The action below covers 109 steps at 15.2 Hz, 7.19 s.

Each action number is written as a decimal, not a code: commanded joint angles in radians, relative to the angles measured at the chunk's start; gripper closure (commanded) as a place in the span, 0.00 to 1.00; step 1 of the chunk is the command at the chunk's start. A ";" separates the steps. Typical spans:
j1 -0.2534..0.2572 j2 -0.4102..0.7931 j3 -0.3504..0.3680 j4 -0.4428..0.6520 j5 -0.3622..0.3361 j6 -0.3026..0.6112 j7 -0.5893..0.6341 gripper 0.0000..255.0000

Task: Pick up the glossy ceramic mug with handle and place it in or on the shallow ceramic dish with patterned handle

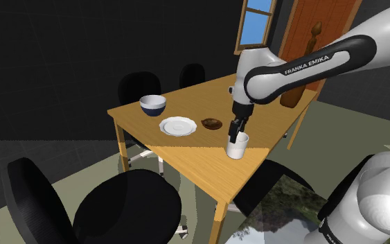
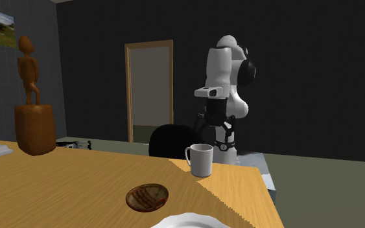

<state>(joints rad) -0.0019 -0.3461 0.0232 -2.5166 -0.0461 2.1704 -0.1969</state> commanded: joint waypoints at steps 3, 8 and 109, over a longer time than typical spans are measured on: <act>-0.004 0.062 -0.006 -0.014 -0.006 0.075 -0.010 0.00; -0.007 0.112 -0.007 -0.050 -0.011 0.161 -0.007 0.00; -0.088 0.713 -0.093 0.989 0.025 -0.269 -0.202 0.00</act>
<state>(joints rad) -0.0902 0.3670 -0.0703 -1.5284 -0.0209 1.9020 -0.3995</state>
